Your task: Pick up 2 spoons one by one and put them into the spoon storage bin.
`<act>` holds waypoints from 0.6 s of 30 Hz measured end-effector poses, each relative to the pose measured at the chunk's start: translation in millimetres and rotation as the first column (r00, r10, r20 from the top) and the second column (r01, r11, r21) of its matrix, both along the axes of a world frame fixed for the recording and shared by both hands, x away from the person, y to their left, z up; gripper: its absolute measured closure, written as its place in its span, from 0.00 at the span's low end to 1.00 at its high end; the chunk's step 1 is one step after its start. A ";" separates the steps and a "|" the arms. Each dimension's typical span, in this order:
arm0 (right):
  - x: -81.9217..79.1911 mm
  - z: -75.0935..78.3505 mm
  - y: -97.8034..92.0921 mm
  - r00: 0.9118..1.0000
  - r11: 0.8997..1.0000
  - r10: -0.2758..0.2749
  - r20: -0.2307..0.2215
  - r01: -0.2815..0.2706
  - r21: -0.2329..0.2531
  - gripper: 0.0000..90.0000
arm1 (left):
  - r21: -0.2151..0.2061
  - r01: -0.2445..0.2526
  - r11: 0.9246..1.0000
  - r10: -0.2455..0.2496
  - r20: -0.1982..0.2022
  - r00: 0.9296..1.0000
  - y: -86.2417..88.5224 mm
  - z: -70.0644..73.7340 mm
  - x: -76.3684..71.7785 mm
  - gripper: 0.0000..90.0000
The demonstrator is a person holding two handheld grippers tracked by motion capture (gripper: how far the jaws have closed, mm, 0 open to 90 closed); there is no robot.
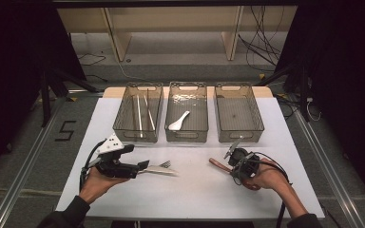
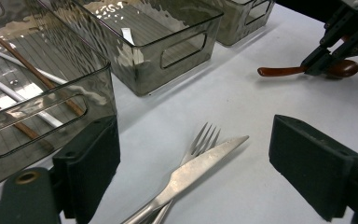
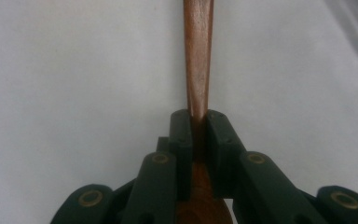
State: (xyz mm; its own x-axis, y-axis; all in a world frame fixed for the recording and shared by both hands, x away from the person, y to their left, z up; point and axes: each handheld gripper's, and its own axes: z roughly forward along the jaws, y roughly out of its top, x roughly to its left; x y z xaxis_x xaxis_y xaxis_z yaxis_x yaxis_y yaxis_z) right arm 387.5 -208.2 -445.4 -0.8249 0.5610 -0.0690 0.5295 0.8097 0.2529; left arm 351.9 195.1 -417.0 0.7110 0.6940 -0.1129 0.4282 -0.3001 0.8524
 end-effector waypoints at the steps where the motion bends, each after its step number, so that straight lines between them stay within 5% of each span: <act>1: 0.2 1.5 -1.0 1.000 1.000 0.003 0.010 -0.003 0.010 0.92 | -0.001 -0.001 1.000 0.001 0.000 1.000 -0.1 -0.1 -0.2 0.18; 8: 0.6 14.1 -6.4 0.997 0.995 -0.044 0.071 0.037 0.096 0.92 | 0.000 -0.003 1.000 0.003 0.005 1.000 0.1 0.1 -0.1 0.18; 18: 7.5 40.0 -8.1 0.978 0.966 -0.116 0.171 0.072 0.248 0.91 | -0.004 -0.014 1.000 0.014 0.008 1.000 2.4 0.3 1.1 0.18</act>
